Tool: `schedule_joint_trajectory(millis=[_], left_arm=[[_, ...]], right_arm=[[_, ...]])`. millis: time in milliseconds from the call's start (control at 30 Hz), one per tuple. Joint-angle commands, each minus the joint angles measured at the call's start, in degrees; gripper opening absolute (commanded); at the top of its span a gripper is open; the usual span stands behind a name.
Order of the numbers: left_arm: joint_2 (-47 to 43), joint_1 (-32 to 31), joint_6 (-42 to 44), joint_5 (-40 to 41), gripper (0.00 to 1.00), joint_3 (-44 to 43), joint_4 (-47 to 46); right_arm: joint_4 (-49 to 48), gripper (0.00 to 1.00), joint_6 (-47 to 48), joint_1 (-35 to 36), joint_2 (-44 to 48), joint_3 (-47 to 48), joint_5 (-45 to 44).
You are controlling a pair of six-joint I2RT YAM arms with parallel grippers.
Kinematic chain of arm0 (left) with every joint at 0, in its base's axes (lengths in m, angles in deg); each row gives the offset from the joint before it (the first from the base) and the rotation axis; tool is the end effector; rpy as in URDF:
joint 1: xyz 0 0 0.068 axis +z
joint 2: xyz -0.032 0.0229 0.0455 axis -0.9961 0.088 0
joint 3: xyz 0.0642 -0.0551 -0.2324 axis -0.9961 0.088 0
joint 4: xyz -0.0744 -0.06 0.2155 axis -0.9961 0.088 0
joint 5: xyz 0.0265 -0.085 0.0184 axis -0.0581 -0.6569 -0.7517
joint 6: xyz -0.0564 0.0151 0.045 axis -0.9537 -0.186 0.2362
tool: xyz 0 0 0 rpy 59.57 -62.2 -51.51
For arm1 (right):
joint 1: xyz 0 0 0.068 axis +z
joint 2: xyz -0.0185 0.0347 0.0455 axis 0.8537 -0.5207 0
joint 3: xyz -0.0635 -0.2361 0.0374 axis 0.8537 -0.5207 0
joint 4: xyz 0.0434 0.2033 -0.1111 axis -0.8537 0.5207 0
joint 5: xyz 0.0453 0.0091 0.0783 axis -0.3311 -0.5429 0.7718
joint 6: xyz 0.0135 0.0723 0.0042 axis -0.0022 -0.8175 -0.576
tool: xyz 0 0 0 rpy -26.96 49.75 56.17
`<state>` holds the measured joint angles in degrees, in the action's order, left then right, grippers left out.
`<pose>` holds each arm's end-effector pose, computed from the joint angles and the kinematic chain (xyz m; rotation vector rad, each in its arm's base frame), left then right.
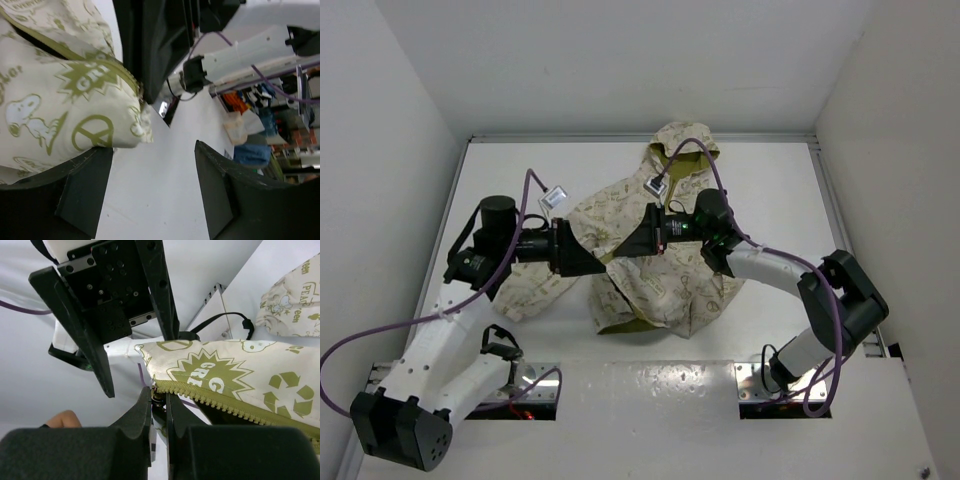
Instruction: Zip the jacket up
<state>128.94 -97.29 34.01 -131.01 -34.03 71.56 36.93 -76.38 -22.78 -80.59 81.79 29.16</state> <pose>0.1659 -0.0919 0.2976 0.4129 2.0786 -1.5493 0.2356 0.2318 0.2513 -0.3277 2.0061 2.0854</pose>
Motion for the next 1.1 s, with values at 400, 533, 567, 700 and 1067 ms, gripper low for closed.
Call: schedule_joint_trajectory(millis=[400, 533, 567, 700, 1067], left_arm=[[0.3, 0.9, -14.5, 2.6, 0.29, 5.4, -17.5], [-0.3, 0.9, -15.0, 2.6, 0.27, 5.9, -18.1], [-0.3, 0.9, -15.0, 2.6, 0.27, 5.9, -18.1], [-0.3, 0.9, -16.2, 2.1, 0.29, 5.9, -19.5], [-0.3, 0.9, -16.6, 2.1, 0.0, 6.4, -20.8]], right_arm=[[-1.4, 0.0, -4.9, 1.2, 0.0, 2.5, -3.5], [-0.9, 0.0, -4.9, 1.1, -0.5, 2.7, -4.1], [-1.1, 0.0, -4.7, 1.2, -0.7, 2.7, -4.1], [-0.7, 0.0, -4.0, 1.2, -1.0, 2.7, -4.3], [-2.1, 0.0, -4.1, 1.5, -2.2, 4.4, -4.1]])
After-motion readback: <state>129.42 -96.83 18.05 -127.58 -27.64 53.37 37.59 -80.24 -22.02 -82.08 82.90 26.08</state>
